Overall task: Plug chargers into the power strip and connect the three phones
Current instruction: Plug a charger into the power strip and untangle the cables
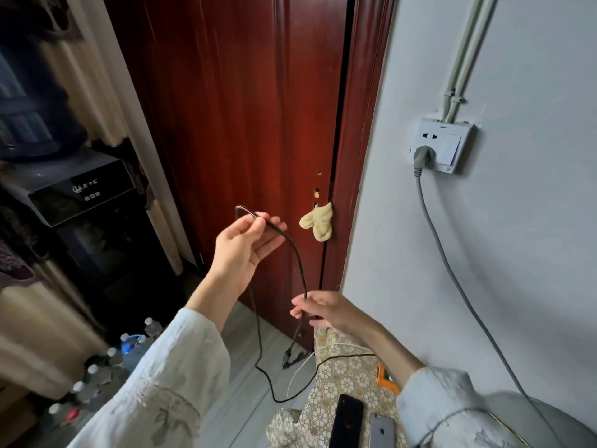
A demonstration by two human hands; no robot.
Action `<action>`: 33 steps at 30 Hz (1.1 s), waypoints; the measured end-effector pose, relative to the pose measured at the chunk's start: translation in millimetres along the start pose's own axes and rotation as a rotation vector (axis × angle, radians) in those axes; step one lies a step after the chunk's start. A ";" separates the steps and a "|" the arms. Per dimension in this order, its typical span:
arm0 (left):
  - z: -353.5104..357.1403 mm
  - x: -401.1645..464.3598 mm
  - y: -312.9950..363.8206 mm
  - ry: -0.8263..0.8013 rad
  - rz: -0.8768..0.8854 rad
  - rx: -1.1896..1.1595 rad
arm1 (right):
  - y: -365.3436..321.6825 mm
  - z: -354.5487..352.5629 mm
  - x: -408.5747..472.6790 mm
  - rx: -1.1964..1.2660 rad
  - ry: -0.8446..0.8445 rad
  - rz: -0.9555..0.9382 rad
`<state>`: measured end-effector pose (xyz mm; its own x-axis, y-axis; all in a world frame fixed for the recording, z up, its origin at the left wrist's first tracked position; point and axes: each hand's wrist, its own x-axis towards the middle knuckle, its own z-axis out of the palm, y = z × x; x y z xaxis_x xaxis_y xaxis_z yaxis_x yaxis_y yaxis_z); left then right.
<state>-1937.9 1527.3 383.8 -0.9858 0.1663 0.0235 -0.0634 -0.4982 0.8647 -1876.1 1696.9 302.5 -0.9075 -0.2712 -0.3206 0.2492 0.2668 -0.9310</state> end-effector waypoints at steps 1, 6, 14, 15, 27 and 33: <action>-2.3 1.3 6.4 0.013 0.022 -0.050 | 3.0 -1.1 -1.2 -0.032 0.030 -0.013; -22.0 1.6 23.3 0.142 0.056 -0.159 | 9.5 -17.2 -5.8 -0.141 0.157 -0.077; -44.7 -20.2 2.4 0.338 0.111 0.993 | -22.3 -40.2 -5.0 -0.160 0.371 -0.261; -41.8 -21.6 -0.5 0.228 0.160 1.123 | -26.4 -39.7 -3.8 -0.226 0.348 -0.275; -17.3 -38.0 -36.8 -0.075 0.124 0.986 | -24.1 -17.6 -15.1 -0.283 0.220 -0.240; -14.7 -26.8 -20.4 0.005 0.266 0.888 | -8.2 -11.6 -19.5 -0.181 0.145 -0.147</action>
<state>-1912.5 1520.5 358.1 -0.9515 0.1357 0.2763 0.3058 0.3155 0.8983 -1864.4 1710.8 318.4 -0.9718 -0.1873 -0.1434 0.0582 0.3990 -0.9151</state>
